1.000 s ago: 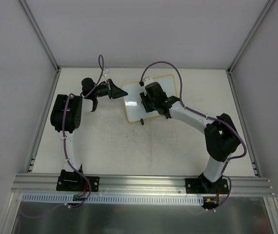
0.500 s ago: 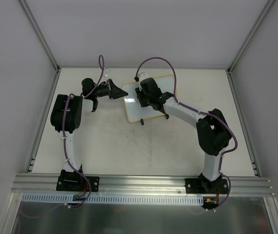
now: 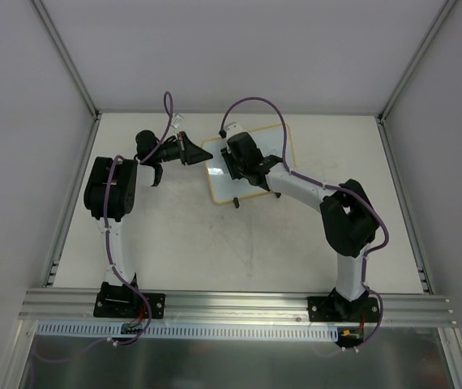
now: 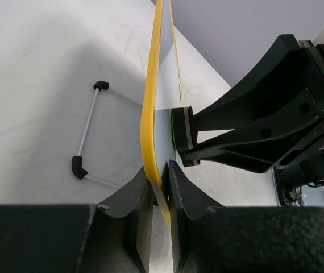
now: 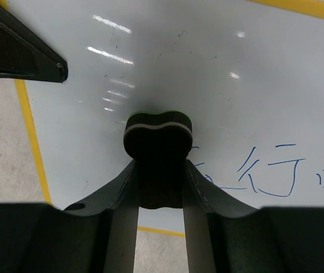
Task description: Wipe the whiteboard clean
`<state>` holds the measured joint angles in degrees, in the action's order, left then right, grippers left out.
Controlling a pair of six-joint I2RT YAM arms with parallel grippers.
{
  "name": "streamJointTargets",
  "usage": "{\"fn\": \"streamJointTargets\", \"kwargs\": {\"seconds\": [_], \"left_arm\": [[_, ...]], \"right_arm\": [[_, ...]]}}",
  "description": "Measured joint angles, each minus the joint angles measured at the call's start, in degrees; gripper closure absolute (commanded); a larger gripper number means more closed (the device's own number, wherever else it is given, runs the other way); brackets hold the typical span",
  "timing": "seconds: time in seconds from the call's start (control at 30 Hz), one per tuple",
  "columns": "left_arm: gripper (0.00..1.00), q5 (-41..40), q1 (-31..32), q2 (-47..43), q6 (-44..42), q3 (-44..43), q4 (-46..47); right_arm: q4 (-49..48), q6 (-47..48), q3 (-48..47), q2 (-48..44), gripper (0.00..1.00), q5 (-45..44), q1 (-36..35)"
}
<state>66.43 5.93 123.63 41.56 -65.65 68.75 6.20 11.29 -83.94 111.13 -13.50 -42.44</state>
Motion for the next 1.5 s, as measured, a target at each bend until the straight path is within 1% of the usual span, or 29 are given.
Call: {"fn": "streamJointTargets", "kwargs": {"seconds": [0.13, 0.37, 0.53, 0.77, 1.1, 1.27, 1.5], "left_arm": [[1.00, -0.04, 0.02, -0.07, -0.02, 0.02, 0.00], [1.00, -0.07, 0.02, -0.31, -0.04, 0.35, 0.04], [1.00, -0.15, 0.04, -0.35, -0.04, 0.50, 0.35], [1.00, -0.24, 0.09, -0.42, -0.04, 0.59, 0.46], [1.00, -0.31, 0.09, -0.42, -0.04, 0.59, 0.46], [1.00, -0.44, 0.11, -0.42, -0.07, 0.59, 0.46], [1.00, -0.68, 0.13, -0.42, -0.04, 0.59, 0.46]], "right_arm": [[-1.38, 0.07, 1.46, -0.07, 1.00, -1.73, -0.96], [-3.91, -0.09, 7.41, -1.51, 0.99, -4.66, -3.28], [-5.62, -0.94, 9.97, -2.19, 1.00, -5.79, -3.76], [-7.13, -3.08, 12.24, -2.86, 1.00, -6.64, -3.89], [-8.02, -8.76, 13.53, -3.34, 1.00, -6.95, -3.39], [-7.43, -10.43, 13.55, -3.78, 1.00, -4.24, -1.62], [-5.25, -11.32, 13.84, -5.09, 1.00, 1.29, 3.96]]}}
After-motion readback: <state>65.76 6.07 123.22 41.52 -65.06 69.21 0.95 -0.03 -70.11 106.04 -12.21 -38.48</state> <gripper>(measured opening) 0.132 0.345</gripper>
